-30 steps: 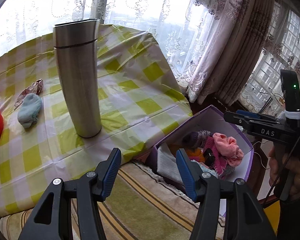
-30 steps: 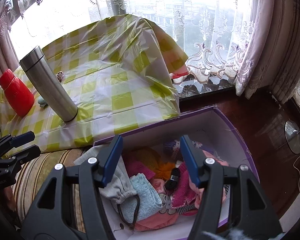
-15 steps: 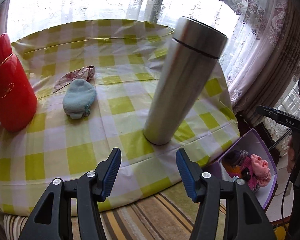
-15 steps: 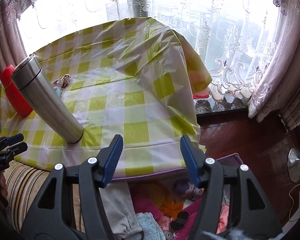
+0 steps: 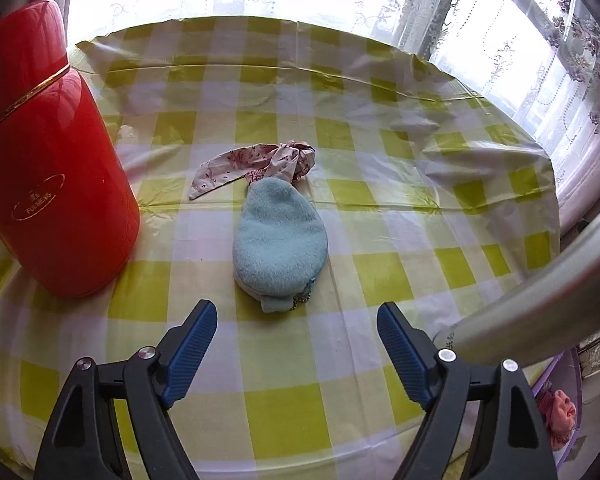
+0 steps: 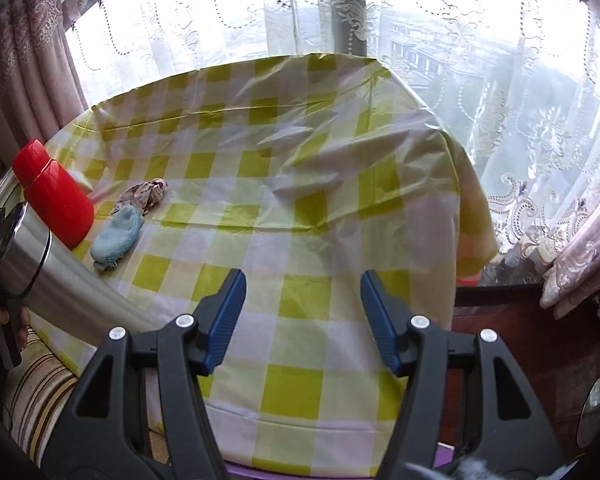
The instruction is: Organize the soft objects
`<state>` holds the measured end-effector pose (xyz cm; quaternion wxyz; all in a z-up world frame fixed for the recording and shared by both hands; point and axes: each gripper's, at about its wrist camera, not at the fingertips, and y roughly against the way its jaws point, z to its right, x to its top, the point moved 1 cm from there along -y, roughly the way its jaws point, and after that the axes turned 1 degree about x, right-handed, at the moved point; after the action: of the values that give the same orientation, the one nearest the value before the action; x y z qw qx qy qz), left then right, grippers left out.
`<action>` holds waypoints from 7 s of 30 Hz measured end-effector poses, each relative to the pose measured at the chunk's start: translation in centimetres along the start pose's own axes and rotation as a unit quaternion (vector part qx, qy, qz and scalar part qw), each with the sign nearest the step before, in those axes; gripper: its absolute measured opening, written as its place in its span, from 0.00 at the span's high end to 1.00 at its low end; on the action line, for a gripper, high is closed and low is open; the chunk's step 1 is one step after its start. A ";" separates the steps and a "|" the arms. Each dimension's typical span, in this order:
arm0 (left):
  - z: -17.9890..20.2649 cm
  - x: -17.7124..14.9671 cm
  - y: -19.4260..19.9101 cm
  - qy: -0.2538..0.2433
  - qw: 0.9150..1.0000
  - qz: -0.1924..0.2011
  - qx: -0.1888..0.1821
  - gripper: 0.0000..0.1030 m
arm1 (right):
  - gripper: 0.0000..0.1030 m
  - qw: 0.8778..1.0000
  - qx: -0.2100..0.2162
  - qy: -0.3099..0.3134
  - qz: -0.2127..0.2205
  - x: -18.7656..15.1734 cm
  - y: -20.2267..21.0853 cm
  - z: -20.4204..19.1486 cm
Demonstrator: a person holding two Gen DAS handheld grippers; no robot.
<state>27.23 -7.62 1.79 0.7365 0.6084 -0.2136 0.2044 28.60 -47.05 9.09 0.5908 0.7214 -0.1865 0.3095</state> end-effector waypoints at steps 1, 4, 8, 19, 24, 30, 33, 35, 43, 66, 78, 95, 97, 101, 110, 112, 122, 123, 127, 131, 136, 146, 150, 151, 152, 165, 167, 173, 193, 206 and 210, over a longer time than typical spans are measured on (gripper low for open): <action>0.0 0.4 -0.8 0.000 1.000 -0.004 0.003 0.19 | 0.38 1.000 0.015 0.008 0.000 0.8 -1.0 -0.3; -0.1 1.5 -3.0 -0.006 1.000 -0.015 0.014 0.18 | 0.38 0.998 0.056 0.033 -0.007 3.3 -4.5 -1.3; -0.1 2.4 -5.5 -0.010 0.999 -0.027 0.021 0.17 | 0.38 0.993 0.097 0.067 -0.029 6.0 -9.5 -3.8; -0.7 3.0 -9.0 -0.019 0.999 -0.045 0.002 0.40 | 0.35 0.952 0.193 0.217 -0.093 9.0 -20.4 -15.9; -0.1 2.6 -8.8 -0.036 0.999 -0.033 -0.007 0.55 | 0.34 0.937 0.222 0.246 -0.113 9.5 -23.4 -19.9; 0.2 2.6 -8.2 -0.039 0.999 -0.024 -0.005 0.57 | 0.34 0.933 0.243 0.237 -0.121 10.4 -26.4 -21.9; 0.3 2.5 -8.0 -0.036 0.999 -0.023 -0.005 0.58 | 0.34 0.931 0.258 0.221 -0.135 10.7 -27.8 -22.6; 0.3 2.3 -7.9 -0.037 0.999 -0.022 -0.001 0.58 | 0.34 0.931 0.257 0.221 -0.138 10.8 -28.6 -23.2; 0.1 2.3 -7.1 -0.039 0.999 -0.014 0.014 0.58 | 0.73 0.929 0.217 0.259 -0.152 9.1 -30.1 -25.0; 1.4 -0.5 -2.6 -0.056 0.998 0.002 0.006 0.76 | 0.79 0.998 0.053 0.028 -0.025 6.0 -14.7 -7.1; 2.5 -3.5 1.9 -0.061 0.998 0.021 -0.008 0.77 | 0.79 0.999 -0.013 -0.035 0.005 -2.9 -2.8 -3.5; 5.5 -7.9 7.6 -0.076 0.995 0.043 -0.039 0.77 | 0.79 0.996 -0.041 -0.081 0.023 -11.4 7.6 -7.3; 6.4 -8.4 8.4 -0.083 0.994 0.046 -0.048 0.77 | 0.79 0.994 -0.041 -0.094 0.023 -12.5 8.7 -7.4; 8.7 -9.5 9.7 -0.100 0.991 0.048 -0.073 0.77 | 0.79 0.992 -0.058 -0.114 0.018 -14.6 10.7 -7.3; 15.9 -13.0 12.1 -0.139 0.974 0.029 -0.176 0.77 | 0.79 0.981 -0.120 -0.152 0.020 -19.6 16.2 -5.8; 17.9 -13.9 12.5 -0.148 0.968 0.021 -0.200 0.77 | 0.79 0.977 -0.133 -0.163 0.023 -20.7 17.5 -5.1; 25.4 -17.3 12.7 -0.162 0.947 -0.026 -0.277 0.58 | 0.78 0.954 -0.209 -0.212 0.022 -25.6 22.0 -1.5; 25.9 -17.5 12.4 -0.162 0.945 -0.031 -0.281 0.46 | 0.75 0.951 -0.217 -0.218 0.021 -26.0 22.2 -1.1; 27.0 -18.9 11.8 -0.178 0.946 -0.054 -0.266 0.37 | 0.63 0.946 -0.228 -0.230 0.008 -27.1 22.4 -0.6; 26.1 -21.6 11.9 -0.187 0.948 -0.085 -0.244 0.37 | 0.39 0.943 -0.234 -0.237 0.004 -28.5 22.7 -1.4; 25.2 -25.0 12.1 -0.195 0.952 -0.096 -0.216 0.35 | 0.34 0.940 -0.256 -0.227 -0.018 -30.3 22.5 -3.4; 26.1 -25.5 11.5 -0.189 0.956 -0.090 -0.206 0.20 | 0.34 0.943 -0.231 -0.237 -0.040 -31.8 21.3 -4.5; 26.2 -25.4 11.3 -0.182 0.957 -0.094 -0.205 0.17 | 0.34 0.942 -0.232 -0.238 -0.039 -31.8 21.4 -4.4; 26.3 -25.4 11.3 -0.181 0.957 -0.096 -0.207 0.16 | 0.34 0.942 -0.232 -0.239 -0.040 -31.7 21.5 -4.4; 26.3 -25.4 11.2 -0.182 0.956 -0.096 -0.208 0.16 | 0.34 0.942 -0.232 -0.239 -0.040 -31.7 21.5 -4.3; 26.7 -25.6 11.1 -0.193 0.956 -0.094 -0.202 0.14 | 0.34 0.942 -0.227 -0.240 -0.053 -32.2 21.0 -4.2; 26.7 -25.6 11.1 -0.193 0.956 -0.094 -0.202 0.14 | 0.34 0.942 -0.227 -0.241 -0.054 -32.3 20.9 -4.2; 26.7 -25.6 11.1 -0.193 0.956 -0.094 -0.201 0.14 | 0.34 0.942 -0.227 -0.241 -0.054 -32.3 21.0 -3.9; 26.7 -25.8 11.0 -0.193 0.956 -0.094 -0.202 0.12 | 0.33 0.941 -0.227 -0.244 -0.058 -32.7 20.8 -3.8; 26.8 -25.8 11.0 -0.192 0.956 -0.094 -0.202 0.11 | 0.33 0.941 -0.226 -0.245 -0.060 -32.9 20.7 -3.8; 26.8 -25.8 10.9 -0.192 0.956 -0.094 -0.202 0.10 | 0.33 0.941 -0.226 -0.245 -0.060 -32.9 20.7 -3.8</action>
<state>-1.97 -33.10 0.62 0.8049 0.4921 -0.3299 -0.0335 -9.73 -51.35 2.85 0.6917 0.6323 -0.3470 0.0369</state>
